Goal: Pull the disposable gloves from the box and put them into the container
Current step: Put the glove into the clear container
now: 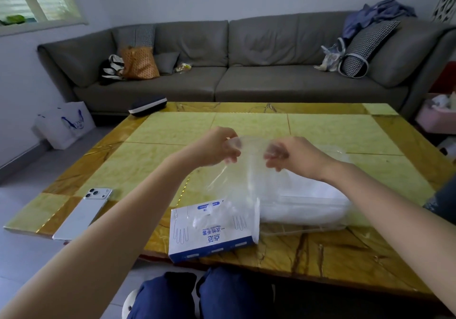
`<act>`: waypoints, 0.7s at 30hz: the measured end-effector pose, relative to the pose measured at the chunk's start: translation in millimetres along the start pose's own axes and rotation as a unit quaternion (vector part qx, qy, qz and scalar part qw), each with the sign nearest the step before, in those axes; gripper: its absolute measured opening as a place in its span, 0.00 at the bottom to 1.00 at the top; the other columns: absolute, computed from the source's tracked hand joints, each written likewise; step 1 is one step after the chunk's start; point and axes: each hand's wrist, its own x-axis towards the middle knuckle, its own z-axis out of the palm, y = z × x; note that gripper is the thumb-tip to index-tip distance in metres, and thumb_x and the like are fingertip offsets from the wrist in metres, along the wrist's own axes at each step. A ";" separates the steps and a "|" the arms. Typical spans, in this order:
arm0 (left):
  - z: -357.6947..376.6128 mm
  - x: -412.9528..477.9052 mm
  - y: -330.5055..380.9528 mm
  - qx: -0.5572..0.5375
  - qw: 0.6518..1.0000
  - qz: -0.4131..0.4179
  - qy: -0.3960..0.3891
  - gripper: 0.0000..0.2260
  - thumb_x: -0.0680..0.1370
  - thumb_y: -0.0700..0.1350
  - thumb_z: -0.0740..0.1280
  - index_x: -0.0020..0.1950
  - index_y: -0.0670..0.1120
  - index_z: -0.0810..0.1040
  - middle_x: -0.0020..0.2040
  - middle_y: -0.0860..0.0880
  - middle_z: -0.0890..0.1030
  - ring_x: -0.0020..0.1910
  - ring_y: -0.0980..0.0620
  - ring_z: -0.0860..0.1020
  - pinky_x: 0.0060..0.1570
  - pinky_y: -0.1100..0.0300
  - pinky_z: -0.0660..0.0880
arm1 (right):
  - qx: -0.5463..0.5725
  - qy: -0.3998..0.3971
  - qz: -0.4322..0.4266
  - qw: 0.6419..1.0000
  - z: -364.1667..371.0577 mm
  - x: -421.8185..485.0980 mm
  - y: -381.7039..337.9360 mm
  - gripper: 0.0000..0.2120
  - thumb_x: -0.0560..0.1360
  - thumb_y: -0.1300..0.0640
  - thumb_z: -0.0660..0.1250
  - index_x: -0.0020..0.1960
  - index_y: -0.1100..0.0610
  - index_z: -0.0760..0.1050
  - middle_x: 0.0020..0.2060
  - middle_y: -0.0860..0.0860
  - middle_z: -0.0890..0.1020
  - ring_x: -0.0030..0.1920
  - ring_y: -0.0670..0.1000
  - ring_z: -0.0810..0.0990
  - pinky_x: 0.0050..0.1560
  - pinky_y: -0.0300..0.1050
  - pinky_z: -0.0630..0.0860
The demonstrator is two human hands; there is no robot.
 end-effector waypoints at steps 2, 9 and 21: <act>6.7 10.2 1.6 -0.015 1.000 0.003 0.023 0.01 0.78 0.38 0.65 0.49 0.42 0.76 0.42 0.47 0.82 0.40 0.53 0.80 0.47 0.62 0.75 | -0.040 0.045 0.007 0.998 -10.4 3.5 12.8 0.02 0.73 0.59 0.71 0.44 0.58 0.79 0.38 0.48 0.81 0.41 0.51 0.80 0.45 0.43 0.74; 14.8 46.3 34.6 -0.073 0.956 0.113 0.259 0.03 0.76 0.37 0.67 0.46 0.41 0.81 0.37 0.55 0.78 0.38 0.57 0.74 0.38 0.66 0.68 | -0.087 0.424 -0.168 0.886 -50.7 1.6 24.2 0.07 0.73 0.65 0.69 0.37 0.61 0.74 0.36 0.49 0.72 0.39 0.48 0.71 0.40 0.38 0.69; 80.4 53.6 -1.7 0.119 0.979 0.143 0.087 0.07 0.74 0.36 0.69 0.41 0.47 0.80 0.51 0.50 0.76 0.56 0.48 0.71 0.58 0.56 0.66 | -0.144 0.072 -0.027 0.987 -22.7 -28.0 89.1 0.09 0.74 0.66 0.66 0.45 0.54 0.80 0.42 0.46 0.77 0.48 0.50 0.77 0.45 0.43 0.71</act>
